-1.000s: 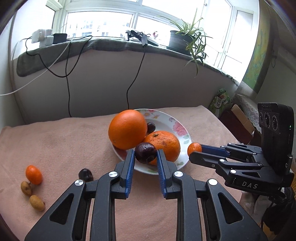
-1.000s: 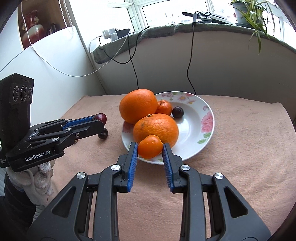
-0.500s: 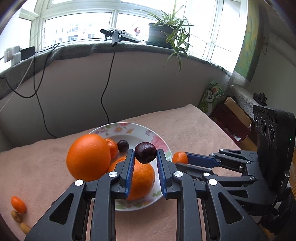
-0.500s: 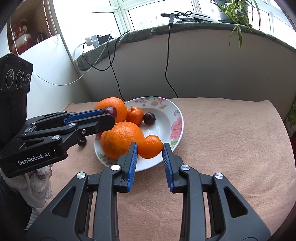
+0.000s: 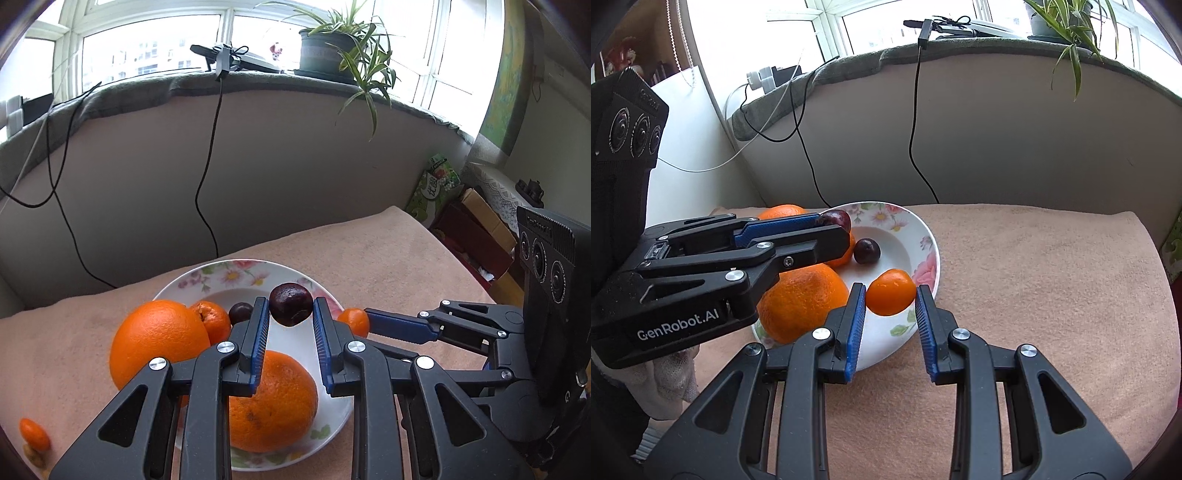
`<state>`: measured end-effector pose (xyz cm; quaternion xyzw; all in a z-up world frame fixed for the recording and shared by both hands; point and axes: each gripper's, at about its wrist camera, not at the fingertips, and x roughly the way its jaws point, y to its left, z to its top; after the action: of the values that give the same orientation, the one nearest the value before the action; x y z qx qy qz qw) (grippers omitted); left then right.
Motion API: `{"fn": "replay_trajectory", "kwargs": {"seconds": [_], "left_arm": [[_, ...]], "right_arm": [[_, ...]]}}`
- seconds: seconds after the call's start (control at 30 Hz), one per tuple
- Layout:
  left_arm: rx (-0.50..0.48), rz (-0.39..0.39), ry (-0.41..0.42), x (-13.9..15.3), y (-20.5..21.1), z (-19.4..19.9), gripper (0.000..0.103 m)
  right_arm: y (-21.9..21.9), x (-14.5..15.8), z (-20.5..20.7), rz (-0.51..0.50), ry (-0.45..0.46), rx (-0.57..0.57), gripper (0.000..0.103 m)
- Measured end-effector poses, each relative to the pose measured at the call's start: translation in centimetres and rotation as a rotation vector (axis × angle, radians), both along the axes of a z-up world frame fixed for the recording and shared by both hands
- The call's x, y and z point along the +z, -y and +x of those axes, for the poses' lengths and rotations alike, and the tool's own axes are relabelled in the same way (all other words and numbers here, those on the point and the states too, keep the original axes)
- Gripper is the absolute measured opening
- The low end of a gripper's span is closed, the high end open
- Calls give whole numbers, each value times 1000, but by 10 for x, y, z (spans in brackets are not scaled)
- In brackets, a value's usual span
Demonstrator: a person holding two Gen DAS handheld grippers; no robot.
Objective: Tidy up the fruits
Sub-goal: 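Carry the plum with the left gripper while the right gripper carries the mandarin to the plate, then open the left gripper over the plate while the right gripper releases the mandarin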
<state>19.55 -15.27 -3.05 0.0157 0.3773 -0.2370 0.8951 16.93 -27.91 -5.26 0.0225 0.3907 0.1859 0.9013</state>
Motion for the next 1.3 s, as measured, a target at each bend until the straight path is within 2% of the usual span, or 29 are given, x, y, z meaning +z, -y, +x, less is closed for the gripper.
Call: {"fn": "replay_trajectory", "kwargs": {"seconds": [0.83, 0.93, 1.0, 1.03, 1.07, 1.13, 1.17, 1.23, 1.3], "left_arm": [[24, 15, -7, -1, -5, 8, 23], [30, 15, -5, -1, -6, 8, 34], [31, 14, -4, -1, -6, 7, 34], [32, 16, -1, -1, -6, 7, 34], [32, 18, 0, 0, -6, 7, 34], [29, 19, 3, 1, -6, 7, 37], [29, 18, 5, 2, -5, 6, 43], [29, 17, 9, 3, -5, 6, 51], [28, 16, 15, 5, -4, 5, 55]], "right_arm": [[-5, -2, 11, -44, 1, -3, 29], [-6, -2, 11, -47, 0, -4, 29], [-6, -2, 11, -53, 1, -6, 29], [-6, -1, 9, -53, 4, -8, 35], [-6, 0, 8, -54, 10, -12, 48], [-5, 3, 6, -51, 30, -17, 61], [-5, 4, 5, -49, 35, -16, 62], [-5, 6, 4, -51, 37, -15, 64], [-5, 8, 4, -53, 39, -14, 71]]}}
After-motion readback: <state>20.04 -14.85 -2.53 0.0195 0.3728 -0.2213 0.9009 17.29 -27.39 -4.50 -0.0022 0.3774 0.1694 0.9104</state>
